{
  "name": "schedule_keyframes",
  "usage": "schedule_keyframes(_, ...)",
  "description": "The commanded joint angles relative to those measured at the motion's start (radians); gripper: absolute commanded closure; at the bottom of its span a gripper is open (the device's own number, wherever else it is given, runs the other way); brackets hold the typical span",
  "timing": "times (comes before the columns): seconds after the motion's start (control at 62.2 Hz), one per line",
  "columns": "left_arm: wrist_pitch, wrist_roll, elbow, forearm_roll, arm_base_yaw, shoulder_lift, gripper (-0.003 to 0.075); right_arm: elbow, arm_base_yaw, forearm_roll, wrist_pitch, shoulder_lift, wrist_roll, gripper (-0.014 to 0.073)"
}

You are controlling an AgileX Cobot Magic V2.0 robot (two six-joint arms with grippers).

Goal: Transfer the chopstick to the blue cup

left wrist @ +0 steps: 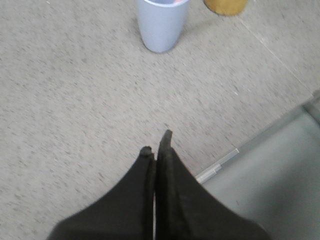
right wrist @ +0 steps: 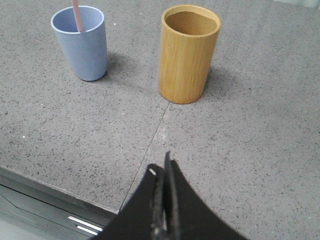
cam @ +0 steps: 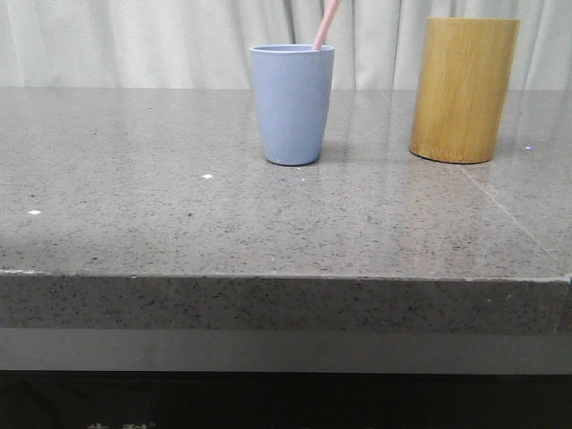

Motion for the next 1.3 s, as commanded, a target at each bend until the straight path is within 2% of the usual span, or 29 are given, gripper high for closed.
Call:
schedule_keyframes(0.0, -0.202, 0.001, 0.056, 0.03, 0.053, -0.07, 0.0739, -0.023, -0.007, -0.014, -0.068, 0.002, 0.0, 0.0662)
schedule_keyframes(0.113, -0.421, 0.001, 0.231, 0.016, 0.17, -0.196, 0.0739, -0.023, -0.007, -0.014, -0.068, 0.002, 0.0, 0.0662)
schedule_keyframes(0.289, -0.721, 0.001, 0.548, 0.016, 0.301, -0.446, 0.0739, -0.023, -0.007, -0.014, -0.068, 0.002, 0.0, 0.0662)
schedule_keyframes(0.418, -0.833, 0.001, 0.749, 0.016, 0.367, -0.627, 0.0739, -0.023, -0.007, -0.014, -0.068, 0.002, 0.0, 0.0662)
schedule_keyframes(0.708, -0.891, 0.001, 1.031, -0.021, 0.482, -0.921, 0.0739, -0.023, -0.007, -0.014, -0.068, 0.002, 0.0, 0.0662)
schedule_keyframes(0.868, -0.99, 0.001, 1.129, -0.056, 0.497, -0.938, 0.0739, -0.023, -0.007, -0.014, -0.069, 0.002, 0.0, 0.0662)
schedule_keyframes(0.917, -0.948, 0.001, 1.125, -0.056, 0.497, -0.937, 0.0739, -0.023, -0.007, -0.014, -0.069, 0.002, 0.0, 0.0662)
schedule_keyframes(1.287, -0.963, -0.001, 1.127, -0.082, 0.499, -0.935, 0.0739, -0.023, -0.007, -0.014, -0.069, 0.002, 0.0, 0.0662)
